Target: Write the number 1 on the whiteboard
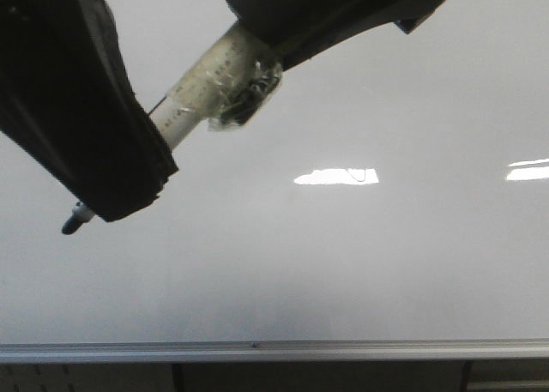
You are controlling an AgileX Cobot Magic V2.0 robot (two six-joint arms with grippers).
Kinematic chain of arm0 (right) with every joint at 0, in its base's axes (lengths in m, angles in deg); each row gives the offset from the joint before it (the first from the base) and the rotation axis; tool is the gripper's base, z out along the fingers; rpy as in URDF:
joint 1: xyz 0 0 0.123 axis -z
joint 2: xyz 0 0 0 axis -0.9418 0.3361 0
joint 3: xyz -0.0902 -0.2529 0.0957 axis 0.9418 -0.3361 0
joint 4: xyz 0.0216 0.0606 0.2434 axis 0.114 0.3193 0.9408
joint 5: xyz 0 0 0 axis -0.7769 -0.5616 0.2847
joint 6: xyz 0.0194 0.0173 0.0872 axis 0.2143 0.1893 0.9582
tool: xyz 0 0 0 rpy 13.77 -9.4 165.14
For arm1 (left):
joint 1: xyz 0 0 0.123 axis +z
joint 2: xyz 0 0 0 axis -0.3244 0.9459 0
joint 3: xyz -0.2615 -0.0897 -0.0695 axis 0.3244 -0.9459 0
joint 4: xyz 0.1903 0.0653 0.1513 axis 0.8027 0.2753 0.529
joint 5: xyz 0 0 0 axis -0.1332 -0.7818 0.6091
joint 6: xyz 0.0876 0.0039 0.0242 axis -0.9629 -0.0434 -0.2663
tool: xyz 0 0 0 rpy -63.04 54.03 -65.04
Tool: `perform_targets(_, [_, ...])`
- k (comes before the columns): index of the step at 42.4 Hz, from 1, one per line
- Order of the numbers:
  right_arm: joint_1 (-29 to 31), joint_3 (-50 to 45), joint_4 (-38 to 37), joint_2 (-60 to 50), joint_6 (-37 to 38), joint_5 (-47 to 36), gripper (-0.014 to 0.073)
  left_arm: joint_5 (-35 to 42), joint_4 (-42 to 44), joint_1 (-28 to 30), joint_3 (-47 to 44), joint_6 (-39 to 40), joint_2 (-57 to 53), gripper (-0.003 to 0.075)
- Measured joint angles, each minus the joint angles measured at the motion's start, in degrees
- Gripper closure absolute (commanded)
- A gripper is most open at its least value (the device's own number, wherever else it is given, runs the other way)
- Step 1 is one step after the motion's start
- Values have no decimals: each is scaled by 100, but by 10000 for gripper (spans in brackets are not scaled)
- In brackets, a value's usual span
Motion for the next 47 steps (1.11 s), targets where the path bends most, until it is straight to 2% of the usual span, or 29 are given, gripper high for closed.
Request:
perform_targets(3, [0, 0, 0, 0, -10, 0, 660, 0, 0, 0, 0, 11, 0, 703])
perform_targets(6, [0, 22, -25, 0, -10, 0, 660, 12, 14, 0, 0, 23, 0, 610])
perform_targets(9, [0, 73, -63, 0, -10, 0, 660, 69, 62, 0, 13, 74, 0, 460])
perform_targets(11, [0, 112, -105, 0, 0, 0, 660, 113, 99, 0, 13, 105, 0, 318])
perform_targets(12, [0, 136, -130, 0, 14, 0, 660, 169, 128, 0, 13, 119, 0, 283])
perform_targets(14, [0, 164, -170, 0, 48, 0, 660, 261, 170, 0, 13, 122, 0, 163])
perform_targets(16, [-5, 192, -237, 0, 112, 14, 659, 370, 233, 0, 13, 135, 0, 105])
perform_targets(18, [-5, 221, -296, 0, 186, -14, 659, 453, 314, 0, 25, 170, 0, 82])
perform_targets(24, [59, 221, -639, -69, 481, -300, 652, 653, 511, 236, 85, 520, 0, 84])
perform_targets(27, [207, 221, -943, -176, 694, -584, 652, 716, 623, 562, 109, 712, 0, 92])
perform_targets(29, [317, 221, -1193, -316, 887, -793, 652, 783, 664, 811, 107, 813, -11, 125])
perform_targets(31, [430, 221, -1470, -474, 1151, -994, 652, 823, 678, 1071, 107, 923, -46, 183])
perform_targets(36, [671, 209, -2065, -934, 1669, -1495, 652, 913, 701, 1731, 107, 1111, -201, 421])
perform_targets(40, [755, 60, -2245, -1360, 1923, -2001, 652, 976, 710, 2224, 107, 1282, -420, 610])
perform_targets(43, [759, -146, -2270, -1684, 2026, -2439, 652, 983, 710, 2615, 107, 1374, -577, 725])
perform_targets(47, [759, -502, -2279, -2076, 2073, -3025, 652, 1031, 710, 3073, 107, 1455, -840, 741])
